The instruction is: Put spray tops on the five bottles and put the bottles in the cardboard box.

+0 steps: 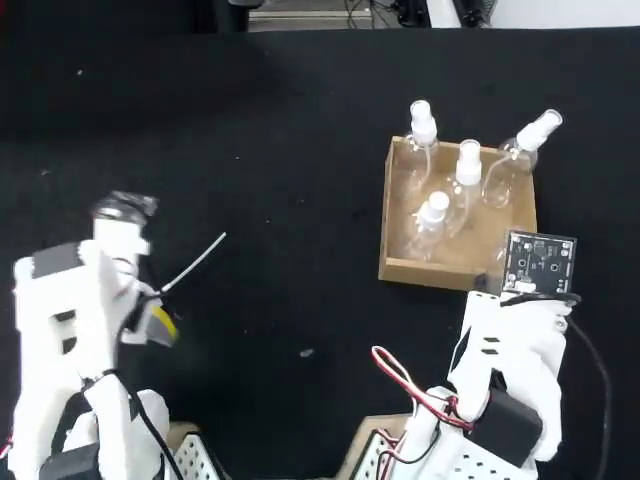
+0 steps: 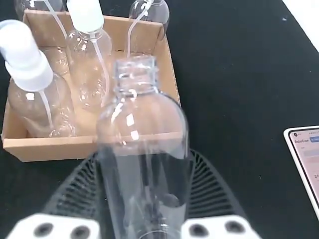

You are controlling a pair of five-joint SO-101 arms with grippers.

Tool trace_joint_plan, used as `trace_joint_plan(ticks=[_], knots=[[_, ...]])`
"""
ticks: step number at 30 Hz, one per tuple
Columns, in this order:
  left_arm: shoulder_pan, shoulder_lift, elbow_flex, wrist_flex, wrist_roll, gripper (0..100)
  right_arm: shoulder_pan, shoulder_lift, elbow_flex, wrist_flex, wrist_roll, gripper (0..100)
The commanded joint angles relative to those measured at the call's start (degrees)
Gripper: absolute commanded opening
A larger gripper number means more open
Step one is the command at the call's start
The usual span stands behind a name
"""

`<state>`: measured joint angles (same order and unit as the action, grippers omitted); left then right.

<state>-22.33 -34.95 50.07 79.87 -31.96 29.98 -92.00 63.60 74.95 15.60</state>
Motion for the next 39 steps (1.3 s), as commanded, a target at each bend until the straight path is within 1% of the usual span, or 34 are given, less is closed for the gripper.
trace_joint_plan(ticks=[1, 5, 9, 11, 14, 17, 20, 24, 28, 31, 33, 36, 37, 39], knots=[[2.42, -0.79, 7.08, -10.99, -0.70, 26, -0.26, -0.57, -0.75, -1.41, -0.35, 1.0], [2.33, -1.32, 11.38, -18.29, -0.62, 26, -0.44, -0.57, -0.75, -1.41, -0.35, 1.0], [-2.33, -0.97, 10.51, -23.47, 0.62, 26, -0.18, -0.57, -0.66, -1.41, -0.26, 1.0], [-6.20, -0.79, 10.33, -28.22, 2.90, 26, -0.18, -0.57, -0.57, -1.41, -0.26, 1.0], [-9.45, -0.79, 12.09, -36.13, 7.38, 26, -0.18, -0.57, -0.57, -1.41, -0.26, 1.0], [-9.80, -0.79, 14.02, -41.67, 12.66, 26, -0.18, -0.57, -0.57, -1.41, -0.26, 1.0], [-9.54, -1.49, 14.02, -43.52, 19.34, 26, -0.18, -0.57, -0.57, -1.41, -0.26, 1.0], [-9.63, -1.41, 9.45, -40.35, 28.40, 26, -0.18, -0.57, -0.57, -1.41, -0.18, 1.0], [-9.54, -1.05, 4.09, -33.85, 37.71, 26, -0.18, -0.57, -0.57, -1.41, -0.18, 1.0], [-8.13, -0.88, 1.54, -30.59, 46.59, 26, -0.18, -0.57, -0.57, -1.41, -0.09, 1.0], [-6.64, -0.79, 1.45, -29.45, 53.89, 26, -0.18, -0.57, -0.57, -1.41, -0.09, 1.0], [-5.05, -1.41, 1.63, -24.88, 63.65, 26, -0.18, -0.57, -0.57, -1.41, -0.09, 1.0], [-4.35, -1.41, 1.63, -23.74, 65.49, 26, -0.18, -0.57, -0.57, -1.41, -0.09, 1.0], [-2.86, -1.49, 2.15, -22.95, 64.62, 26, -0.18, -0.57, -0.57, -1.41, -0.09, 1.0]])
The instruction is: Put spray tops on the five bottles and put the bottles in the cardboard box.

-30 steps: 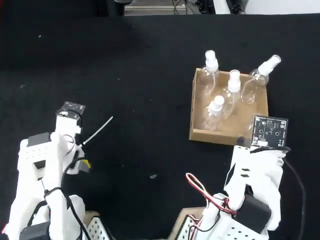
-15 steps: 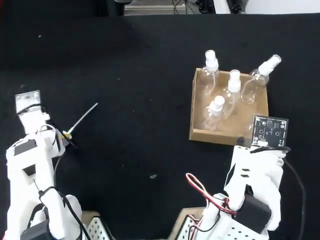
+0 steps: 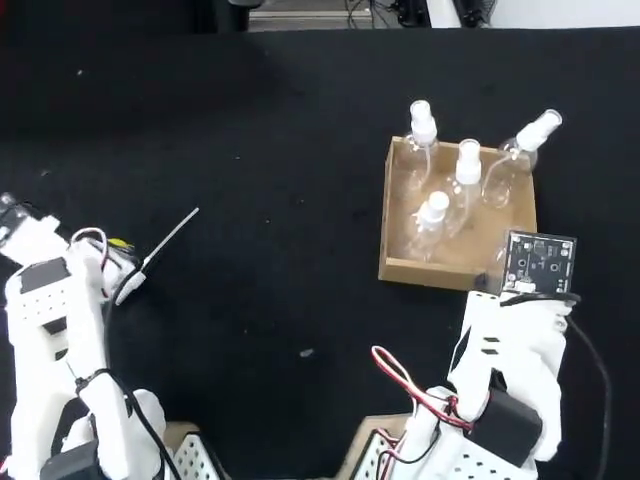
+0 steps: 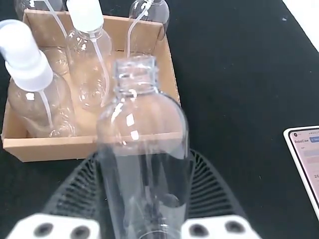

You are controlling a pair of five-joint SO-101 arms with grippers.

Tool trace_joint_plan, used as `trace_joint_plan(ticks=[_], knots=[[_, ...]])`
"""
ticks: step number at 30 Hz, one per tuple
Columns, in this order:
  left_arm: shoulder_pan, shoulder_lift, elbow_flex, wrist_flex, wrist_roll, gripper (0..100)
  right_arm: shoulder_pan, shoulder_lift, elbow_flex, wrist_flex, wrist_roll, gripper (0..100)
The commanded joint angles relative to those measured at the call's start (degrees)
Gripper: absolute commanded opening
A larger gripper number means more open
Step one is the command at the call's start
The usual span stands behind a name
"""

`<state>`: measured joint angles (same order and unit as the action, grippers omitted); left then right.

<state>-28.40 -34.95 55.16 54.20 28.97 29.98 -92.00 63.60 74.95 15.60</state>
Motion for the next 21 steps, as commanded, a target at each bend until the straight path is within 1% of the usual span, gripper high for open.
trace_joint_plan(ticks=[1, 3, 6, 10, 12, 16, 21], knots=[[3.56, -1.49, -2.68, 3.25, 2.11, 26, -0.18, -0.57, -0.57, -1.41, -0.09, 1.0], [3.56, -0.79, -1.80, 4.13, 1.49, 26, -0.18, -0.57, -0.57, -1.41, -0.09, 1.0], [3.65, -0.79, -0.48, 2.64, 7.56, 26, -0.18, -0.57, -0.57, -1.41, -0.09, 1.0], [3.74, -0.79, 1.45, -2.11, 14.42, 26, -0.18, -0.57, -0.48, -1.41, 0.00, 1.0], [3.74, -0.79, 2.86, -4.84, 16.62, 26, -0.18, -0.57, -0.48, -1.41, 0.00, 1.0], [3.82, -0.79, 6.37, -9.05, 19.52, 26, -0.18, -0.57, -0.48, -1.41, 0.00, 1.0], [4.70, -0.79, 9.98, -14.42, 19.87, 26, -0.18, -0.57, -0.48, -1.41, 0.00, 1.0]])
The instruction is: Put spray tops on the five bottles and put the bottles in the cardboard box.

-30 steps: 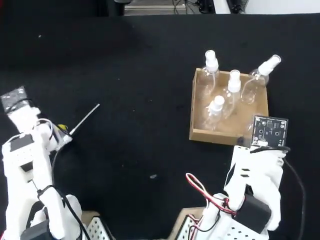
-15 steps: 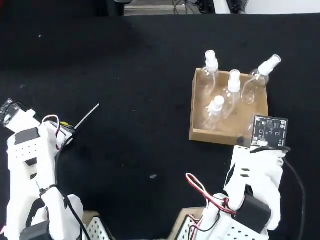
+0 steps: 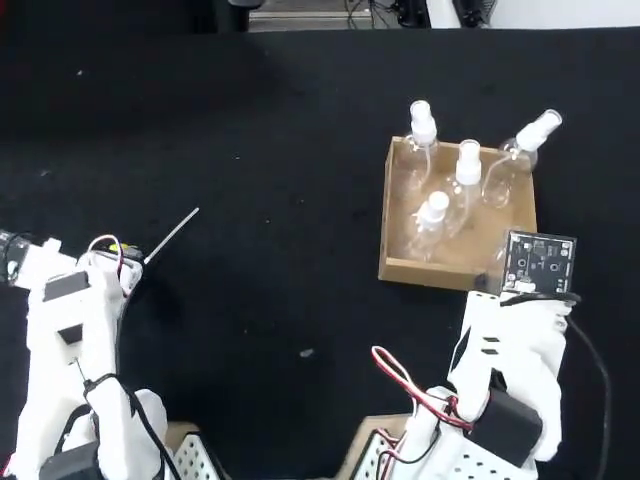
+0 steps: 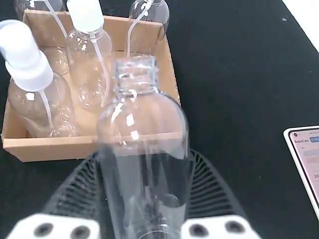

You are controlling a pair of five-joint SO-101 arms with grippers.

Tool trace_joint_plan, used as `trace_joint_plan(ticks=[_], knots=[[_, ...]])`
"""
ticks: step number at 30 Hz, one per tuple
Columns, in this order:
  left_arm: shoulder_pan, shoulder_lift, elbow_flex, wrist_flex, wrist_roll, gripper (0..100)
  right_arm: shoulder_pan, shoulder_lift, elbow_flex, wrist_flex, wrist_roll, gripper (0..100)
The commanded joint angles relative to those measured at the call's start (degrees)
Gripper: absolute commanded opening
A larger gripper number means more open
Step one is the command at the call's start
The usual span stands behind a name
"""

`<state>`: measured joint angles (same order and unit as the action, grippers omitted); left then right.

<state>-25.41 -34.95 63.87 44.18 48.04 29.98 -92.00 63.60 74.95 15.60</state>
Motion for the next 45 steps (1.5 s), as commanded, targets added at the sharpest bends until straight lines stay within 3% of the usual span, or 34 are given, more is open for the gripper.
trace_joint_plan(ticks=[1, 11, 29, 35, 45], knots=[[2.07, -0.79, 1.98, -5.63, 0.79, 26, -0.18, -0.57, -0.48, -1.41, 0.00, 1.0], [2.33, -0.79, 5.05, -15.12, 3.08, 26, -0.18, -0.57, -0.48, -1.41, 0.00, 1.0], [8.48, -0.79, 10.07, -15.21, -1.14, 25, -0.18, -0.57, -0.40, -1.41, 0.00, 1.0], [8.40, -0.88, 8.22, -15.12, -1.23, 11, -0.09, -0.57, -0.40, -1.41, 0.00, 1.0], [8.40, -1.32, 6.90, -15.12, 0.88, 39, -0.09, -0.57, -0.40, -1.32, 0.00, 1.0]])
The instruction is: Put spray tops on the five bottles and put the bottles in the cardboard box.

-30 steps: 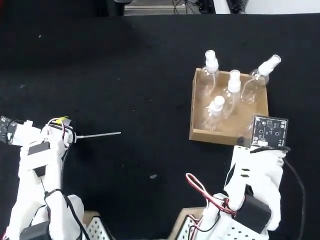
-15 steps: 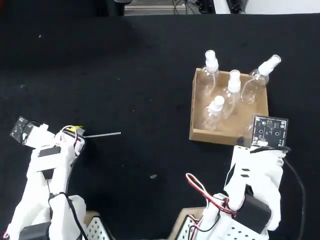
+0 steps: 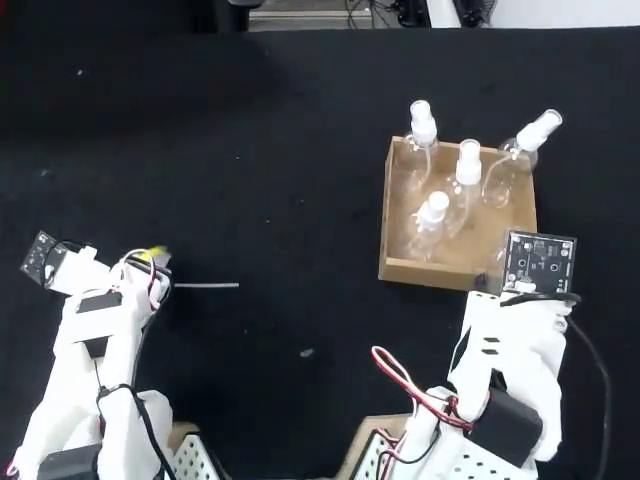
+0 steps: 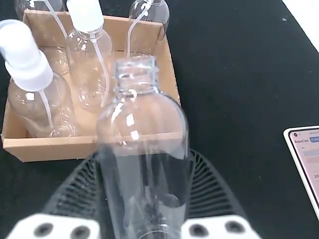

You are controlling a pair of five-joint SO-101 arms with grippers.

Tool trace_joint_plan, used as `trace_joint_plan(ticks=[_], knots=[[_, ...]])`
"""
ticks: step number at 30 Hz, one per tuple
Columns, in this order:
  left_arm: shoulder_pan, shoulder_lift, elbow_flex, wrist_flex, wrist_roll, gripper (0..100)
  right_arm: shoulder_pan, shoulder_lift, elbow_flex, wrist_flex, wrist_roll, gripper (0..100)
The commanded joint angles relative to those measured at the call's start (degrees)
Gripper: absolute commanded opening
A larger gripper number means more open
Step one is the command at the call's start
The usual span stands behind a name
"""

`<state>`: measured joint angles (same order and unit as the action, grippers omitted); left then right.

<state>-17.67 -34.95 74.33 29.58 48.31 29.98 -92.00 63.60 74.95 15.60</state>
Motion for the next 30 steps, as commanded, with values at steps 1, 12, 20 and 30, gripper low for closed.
trace_joint_plan(ticks=[1, 12, 20, 30], knots=[[0.66, -1.32, -3.56, -0.53, 0.79, 40, -0.09, -0.57, -0.40, -1.32, 0.00, 1.0], [-3.38, -0.70, -4.88, -3.78, 1.49, 20, -0.09, -0.57, -0.40, -1.32, 0.00, 1.0], [-0.75, -0.70, -5.05, -3.78, 0.18, 20, -0.09, -0.57, -0.40, -1.32, 0.00, 1.0], [-0.92, 3.96, -8.31, -3.34, 1.93, 20, -0.09, -0.57, -0.40, -1.32, 0.00, 1.0]])
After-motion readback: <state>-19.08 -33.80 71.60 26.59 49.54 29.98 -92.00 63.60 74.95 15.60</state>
